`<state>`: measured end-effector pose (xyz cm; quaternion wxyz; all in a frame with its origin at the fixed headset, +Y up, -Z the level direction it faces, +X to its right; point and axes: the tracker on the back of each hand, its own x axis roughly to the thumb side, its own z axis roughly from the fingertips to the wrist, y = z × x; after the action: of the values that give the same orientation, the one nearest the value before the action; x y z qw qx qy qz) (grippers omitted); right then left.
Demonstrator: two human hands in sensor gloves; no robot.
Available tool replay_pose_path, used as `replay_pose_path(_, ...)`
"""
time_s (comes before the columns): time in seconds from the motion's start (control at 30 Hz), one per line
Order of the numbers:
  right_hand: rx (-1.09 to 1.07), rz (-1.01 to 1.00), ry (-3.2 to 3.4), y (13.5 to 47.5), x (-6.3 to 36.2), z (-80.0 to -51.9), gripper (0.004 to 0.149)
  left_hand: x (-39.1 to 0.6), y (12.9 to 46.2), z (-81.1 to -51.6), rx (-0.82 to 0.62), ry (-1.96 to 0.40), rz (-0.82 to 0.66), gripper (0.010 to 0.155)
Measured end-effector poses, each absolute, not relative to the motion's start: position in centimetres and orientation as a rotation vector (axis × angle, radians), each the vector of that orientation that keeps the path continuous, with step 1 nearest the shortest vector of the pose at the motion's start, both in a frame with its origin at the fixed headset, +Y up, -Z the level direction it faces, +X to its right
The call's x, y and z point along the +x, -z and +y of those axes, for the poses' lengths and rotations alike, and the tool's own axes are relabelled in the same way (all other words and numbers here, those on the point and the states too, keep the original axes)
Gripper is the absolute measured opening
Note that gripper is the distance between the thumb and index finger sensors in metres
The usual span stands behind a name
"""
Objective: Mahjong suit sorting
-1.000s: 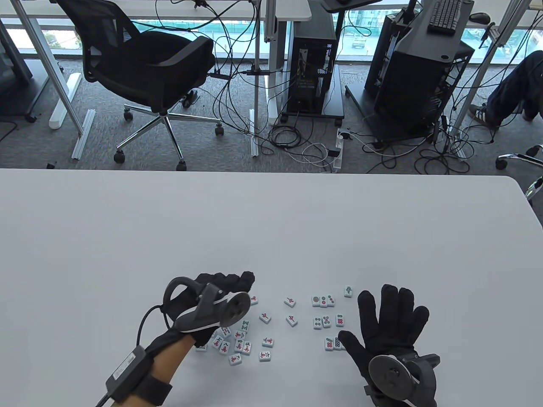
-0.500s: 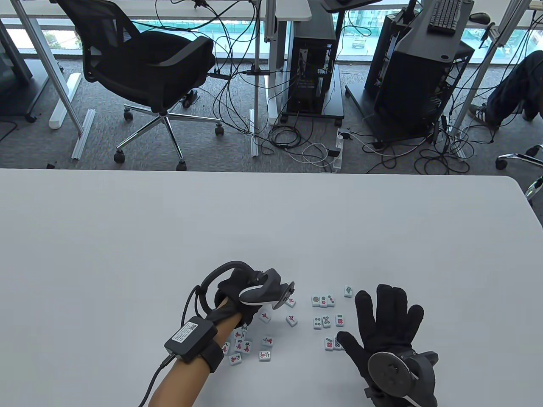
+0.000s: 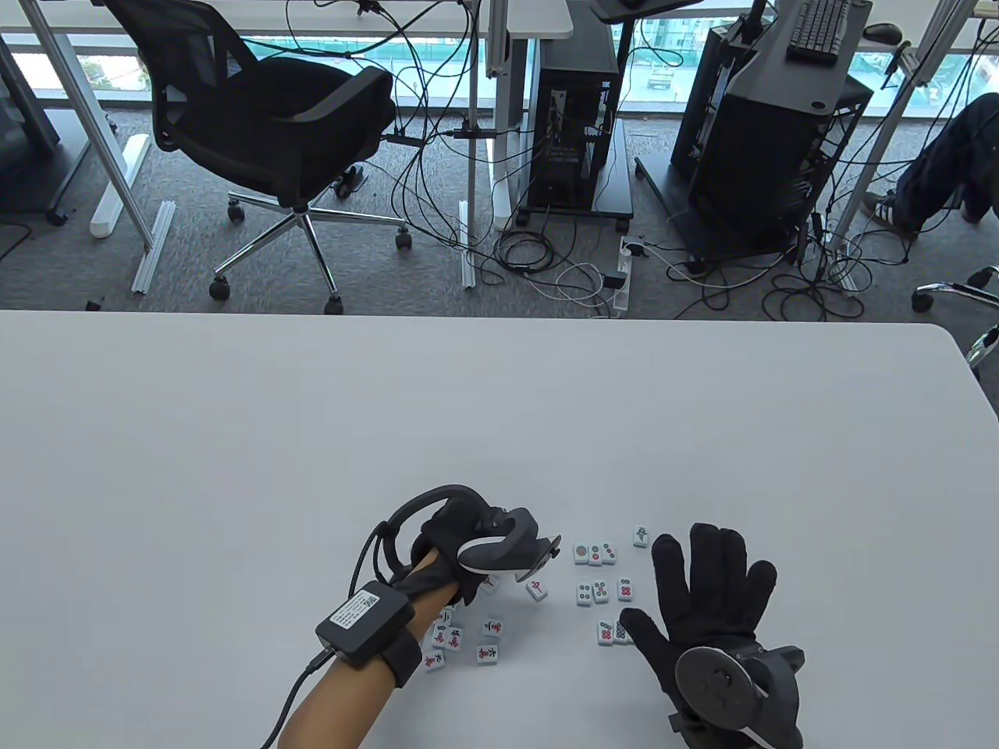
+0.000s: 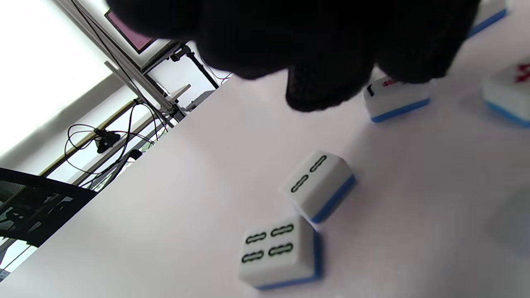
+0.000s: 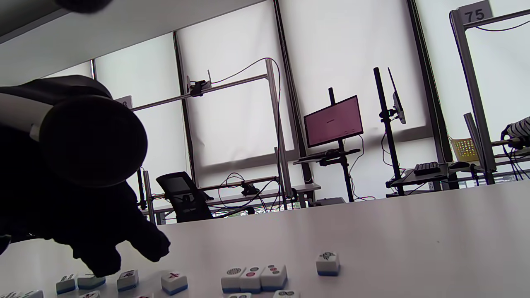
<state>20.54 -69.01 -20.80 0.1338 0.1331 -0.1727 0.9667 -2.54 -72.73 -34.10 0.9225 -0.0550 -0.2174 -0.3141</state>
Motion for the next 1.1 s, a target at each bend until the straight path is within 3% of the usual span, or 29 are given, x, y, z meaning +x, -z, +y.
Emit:
replay_pose_path(0.27,0.396,-0.502,-2.820,20.7,20.3,-69.1,0.078,-1.7,34.7,-73.4,-0.202,0.552,-0.332,0.066)
replay_pose_path(0.53,0.396,-0.497,-2.822,20.8,20.3,-69.1,0.078,-1.6,34.6,-74.0,-0.139,0.585,-0.311,0.061)
replay_pose_path(0.67,0.399,-0.496,-2.821,20.8,20.3,-69.1,0.078,-2.2,34.7,-72.5,-0.143,0.512,-0.300,0.065)
replay_pose_path(0.87,0.394,-0.494,-2.818,20.8,20.3,-69.1,0.079,-2.6,35.4,-70.5,-0.212,0.434,-0.157,0.063)
replay_pose_path(1.1,0.420,-0.479,-2.831,20.8,20.0,-69.2,0.079,-1.7,36.9,-72.6,-0.350,0.407,-0.017,0.064)
